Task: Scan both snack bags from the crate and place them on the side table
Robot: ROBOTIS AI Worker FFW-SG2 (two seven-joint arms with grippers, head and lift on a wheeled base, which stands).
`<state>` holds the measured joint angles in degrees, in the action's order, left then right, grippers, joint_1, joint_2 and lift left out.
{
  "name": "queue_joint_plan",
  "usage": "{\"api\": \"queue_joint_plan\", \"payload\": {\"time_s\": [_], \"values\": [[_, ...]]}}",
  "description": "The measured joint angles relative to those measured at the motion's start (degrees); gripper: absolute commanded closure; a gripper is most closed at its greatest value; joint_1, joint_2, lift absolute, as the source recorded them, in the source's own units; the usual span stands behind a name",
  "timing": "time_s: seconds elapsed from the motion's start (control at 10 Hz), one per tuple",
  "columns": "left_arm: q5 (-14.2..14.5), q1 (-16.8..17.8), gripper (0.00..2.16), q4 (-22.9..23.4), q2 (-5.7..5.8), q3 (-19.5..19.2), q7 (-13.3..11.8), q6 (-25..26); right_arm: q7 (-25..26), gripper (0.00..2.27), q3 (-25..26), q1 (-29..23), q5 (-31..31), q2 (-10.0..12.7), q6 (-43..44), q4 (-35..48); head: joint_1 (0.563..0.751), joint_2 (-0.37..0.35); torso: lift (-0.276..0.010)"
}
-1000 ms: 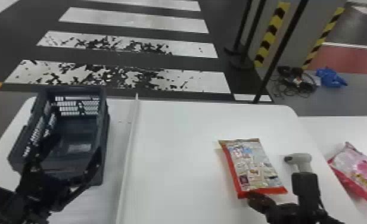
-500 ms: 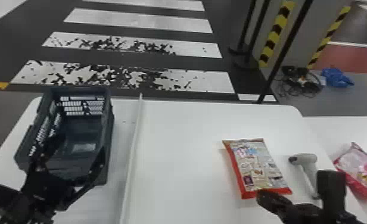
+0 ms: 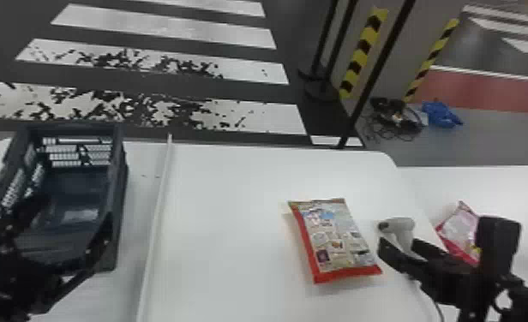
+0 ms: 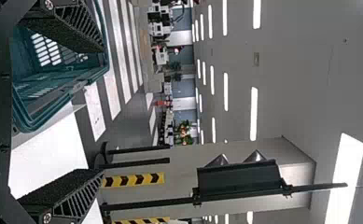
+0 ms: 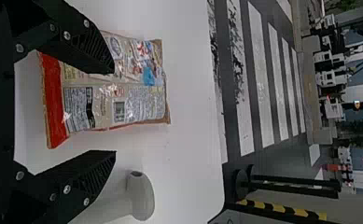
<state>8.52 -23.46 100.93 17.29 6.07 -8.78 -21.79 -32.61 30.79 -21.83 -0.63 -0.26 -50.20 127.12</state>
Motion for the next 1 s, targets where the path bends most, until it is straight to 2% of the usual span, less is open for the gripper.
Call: {"api": "queue_joint_plan", "payload": {"time_s": [0.1,0.2,0.5,0.6,0.7,0.8,1.0], "values": [[0.0,-0.07,0.08,0.36,-0.05,0.0,0.33,1.22,-0.5,0.06,2.1,1.89,-1.46,0.0,0.13,-1.91,0.695,-0.287,-0.098],[-0.09,-0.07,0.08,1.02,-0.26,0.02,0.91,4.01,-1.55,0.06,4.23,4.23,-3.64,0.0,0.49,-4.57,0.695,-0.332,-0.098],[-0.84,0.04,0.08,3.4,-1.4,-0.22,3.38,14.66,-5.14,0.06,8.87,11.08,-7.58,0.0,2.03,-12.85,0.695,-0.35,-0.098],[-1.63,-0.05,0.08,4.4,-2.47,-0.39,3.61,17.46,-5.14,0.06,8.92,12.1,-7.67,0.0,2.36,-15.79,0.695,-0.35,-0.098],[-2.55,-0.27,0.08,5.28,-3.47,-0.42,3.61,18.21,-6.71,0.06,8.83,13.36,-7.66,-0.42,2.42,-18.94,0.695,-0.35,-0.098],[-3.63,-0.49,0.08,6.17,-4.51,-0.25,3.6,18.78,-9.02,0.06,9.19,15.89,-8.71,-1.53,3.43,-22.95,0.695,-0.35,-0.098],[-6.24,-0.92,0.08,7.02,-6.55,0.36,3.54,20.18,-10.35,0.06,10.17,20.82,-13.23,-4.29,11.42,-31.39,0.695,-0.35,-0.098]]}}
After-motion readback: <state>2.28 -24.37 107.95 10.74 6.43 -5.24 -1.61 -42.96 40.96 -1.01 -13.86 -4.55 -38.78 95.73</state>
